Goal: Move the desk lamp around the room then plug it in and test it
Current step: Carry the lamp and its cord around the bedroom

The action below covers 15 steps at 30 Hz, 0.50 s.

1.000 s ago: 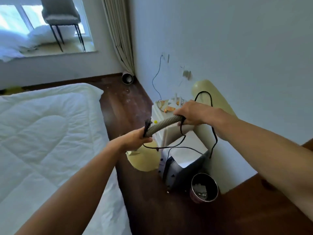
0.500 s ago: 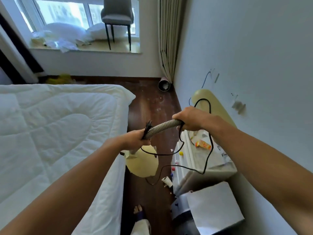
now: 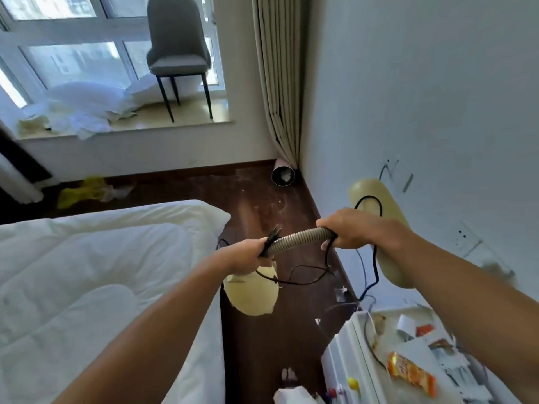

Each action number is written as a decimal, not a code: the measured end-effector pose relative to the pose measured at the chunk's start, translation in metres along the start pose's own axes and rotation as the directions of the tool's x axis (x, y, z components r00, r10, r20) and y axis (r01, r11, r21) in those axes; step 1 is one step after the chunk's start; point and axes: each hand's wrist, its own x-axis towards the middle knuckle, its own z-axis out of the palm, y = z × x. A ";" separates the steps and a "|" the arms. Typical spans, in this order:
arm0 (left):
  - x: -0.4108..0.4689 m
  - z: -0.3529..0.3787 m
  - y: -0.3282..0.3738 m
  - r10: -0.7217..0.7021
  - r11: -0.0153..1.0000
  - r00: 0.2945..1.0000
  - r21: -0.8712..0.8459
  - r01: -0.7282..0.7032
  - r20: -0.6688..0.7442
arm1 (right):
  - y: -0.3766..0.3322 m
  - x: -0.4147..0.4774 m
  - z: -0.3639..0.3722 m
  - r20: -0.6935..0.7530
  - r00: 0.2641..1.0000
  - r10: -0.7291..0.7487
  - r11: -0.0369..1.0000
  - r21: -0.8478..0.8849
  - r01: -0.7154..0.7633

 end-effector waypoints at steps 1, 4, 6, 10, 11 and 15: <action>0.025 -0.014 -0.005 -0.002 1.000 1.000 0.006 0.002 0.003 | 0.018 0.023 -0.004 -0.002 1.000 -0.001 1.000 0.010 0.002; 0.104 -0.061 -0.027 -0.017 1.000 1.000 0.001 0.017 -0.007 | 0.073 0.098 -0.030 -0.001 1.000 -0.013 1.000 0.005 0.013; 0.151 -0.096 -0.039 -0.024 1.000 1.000 -0.013 0.024 -0.012 | 0.106 0.148 -0.055 0.015 0.999 -0.028 1.000 0.002 0.028; 0.234 -0.171 -0.060 -0.075 0.997 0.995 -0.003 0.075 -0.059 | 0.169 0.243 -0.106 0.021 0.998 -0.054 0.998 -0.014 0.055; 0.252 -0.188 -0.067 -0.079 0.997 0.995 -0.005 0.078 -0.067 | 0.183 0.266 -0.118 0.019 0.998 -0.065 0.998 -0.023 0.065; 0.311 -0.242 -0.102 -0.116 0.993 0.990 -0.006 0.116 -0.075 | 0.217 0.355 -0.160 0.016 0.991 -0.135 0.983 -0.121 0.135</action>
